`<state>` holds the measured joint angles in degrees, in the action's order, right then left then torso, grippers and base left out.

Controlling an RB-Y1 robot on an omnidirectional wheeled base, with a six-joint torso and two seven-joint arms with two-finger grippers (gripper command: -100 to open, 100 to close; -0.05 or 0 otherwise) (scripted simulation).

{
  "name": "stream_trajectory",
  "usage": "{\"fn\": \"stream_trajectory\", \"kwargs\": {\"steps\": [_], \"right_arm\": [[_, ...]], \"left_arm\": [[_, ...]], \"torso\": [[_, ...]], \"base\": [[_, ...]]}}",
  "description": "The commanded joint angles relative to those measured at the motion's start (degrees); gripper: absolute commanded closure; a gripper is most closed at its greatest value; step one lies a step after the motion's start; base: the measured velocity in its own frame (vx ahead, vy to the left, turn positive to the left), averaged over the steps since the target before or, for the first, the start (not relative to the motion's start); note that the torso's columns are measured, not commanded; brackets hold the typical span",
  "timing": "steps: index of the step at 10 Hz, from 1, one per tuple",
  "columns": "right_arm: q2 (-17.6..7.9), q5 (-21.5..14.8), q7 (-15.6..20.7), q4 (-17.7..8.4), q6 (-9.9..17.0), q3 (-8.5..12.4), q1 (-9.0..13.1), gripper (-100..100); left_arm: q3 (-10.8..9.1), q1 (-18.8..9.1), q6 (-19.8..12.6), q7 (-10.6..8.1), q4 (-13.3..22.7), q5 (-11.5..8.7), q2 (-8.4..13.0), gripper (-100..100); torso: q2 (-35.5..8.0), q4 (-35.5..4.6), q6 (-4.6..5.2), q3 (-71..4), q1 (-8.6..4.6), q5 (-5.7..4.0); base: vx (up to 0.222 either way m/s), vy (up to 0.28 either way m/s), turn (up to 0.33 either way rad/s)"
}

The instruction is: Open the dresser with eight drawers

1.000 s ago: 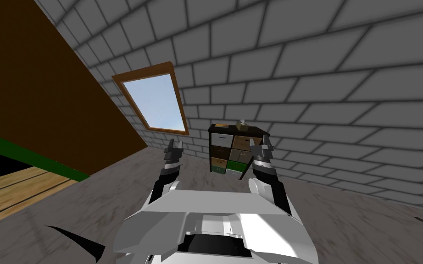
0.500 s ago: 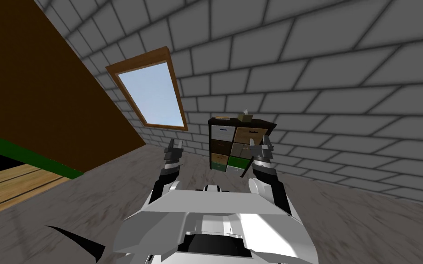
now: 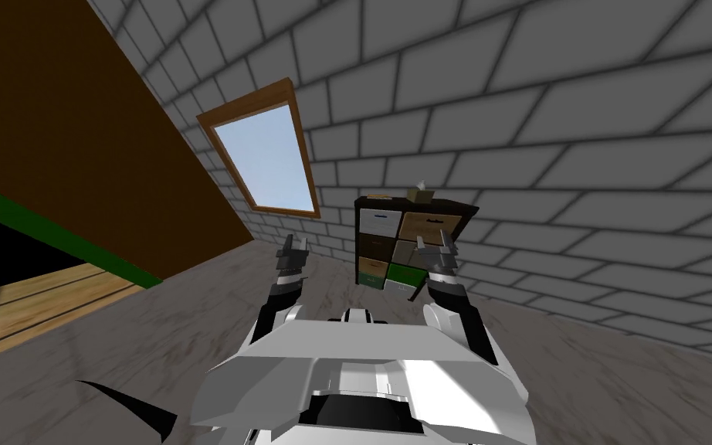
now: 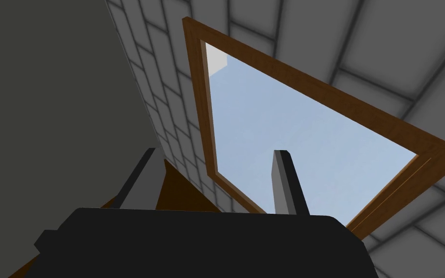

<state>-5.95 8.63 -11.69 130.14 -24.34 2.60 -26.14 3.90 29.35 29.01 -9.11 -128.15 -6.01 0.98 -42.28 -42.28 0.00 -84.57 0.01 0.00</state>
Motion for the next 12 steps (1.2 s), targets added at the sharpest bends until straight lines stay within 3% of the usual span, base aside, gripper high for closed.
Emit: {"fn": "stream_trajectory", "kwargs": {"steps": [1,9,12], "right_arm": [[-1.8,1.8,-4.0,-1.5,-1.0,0.5,-0.4,-100],[-3.8,7.5,-15.3,-6.9,-3.9,1.5,-0.7,-100],[-4.0,10.8,-20.5,-10.1,-5.7,2.0,-0.8,-100]], "left_arm": [[0.0,0.0,0.0,0.0,0.0,0.0,0.0,0],[0.0,0.0,0.0,0.0,0.0,0.0,0.0,0],[0.0,0.0,0.0,0.0,0.0,0.0,0.0,0]], "torso": [[0.0,0.0,0.01,0.0,-0.01,0.0],[0.0,0.0,-0.01,0.0,-0.01,0.0],[0.0,0.0,0.01,0.0,-0.01,0.0]], "base": [[-0.001,0.006,0.116],[0.0,0.004,0.104],[-0.001,0.003,0.134]]}}
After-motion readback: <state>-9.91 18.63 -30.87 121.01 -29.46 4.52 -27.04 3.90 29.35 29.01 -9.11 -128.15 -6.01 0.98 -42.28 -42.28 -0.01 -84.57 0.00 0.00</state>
